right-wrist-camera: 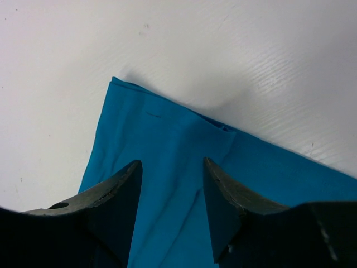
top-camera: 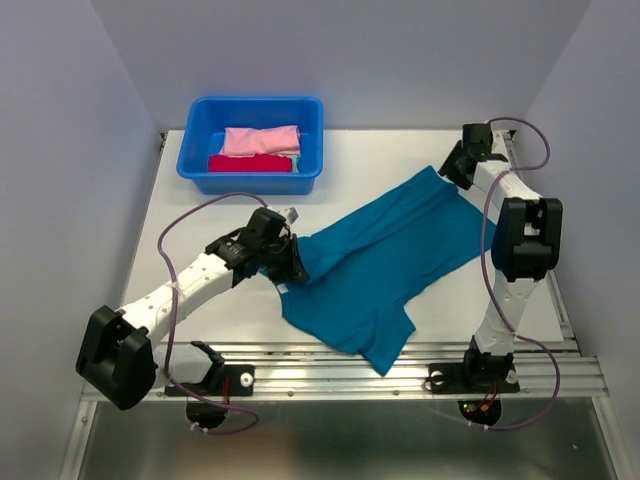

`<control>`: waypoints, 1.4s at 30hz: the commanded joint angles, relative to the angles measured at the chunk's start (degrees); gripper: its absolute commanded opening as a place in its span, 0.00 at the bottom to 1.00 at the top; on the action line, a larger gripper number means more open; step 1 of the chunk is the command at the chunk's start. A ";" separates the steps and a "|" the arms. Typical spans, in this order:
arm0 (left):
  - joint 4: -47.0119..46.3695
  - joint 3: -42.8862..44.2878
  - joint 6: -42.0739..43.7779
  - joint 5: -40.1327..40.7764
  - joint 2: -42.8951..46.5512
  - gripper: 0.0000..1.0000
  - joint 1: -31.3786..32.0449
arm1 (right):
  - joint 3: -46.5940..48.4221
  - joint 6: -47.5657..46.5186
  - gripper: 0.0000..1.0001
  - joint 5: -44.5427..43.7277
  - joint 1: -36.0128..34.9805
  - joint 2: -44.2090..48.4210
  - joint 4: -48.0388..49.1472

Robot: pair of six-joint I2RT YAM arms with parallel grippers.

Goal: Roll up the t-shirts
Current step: Fold the T-shirt at the center of the board.

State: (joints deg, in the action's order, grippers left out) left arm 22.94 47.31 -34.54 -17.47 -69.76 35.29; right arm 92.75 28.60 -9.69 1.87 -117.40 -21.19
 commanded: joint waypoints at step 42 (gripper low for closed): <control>2.11 5.95 0.80 2.44 1.02 0.00 0.39 | -3.45 3.83 0.01 2.93 2.26 -1.16 2.38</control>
State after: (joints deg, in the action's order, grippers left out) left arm 24.32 49.95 -34.39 -15.84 -70.06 35.29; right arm 88.42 32.62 -5.15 3.81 -121.58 -20.23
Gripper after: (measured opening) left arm 0.037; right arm 0.019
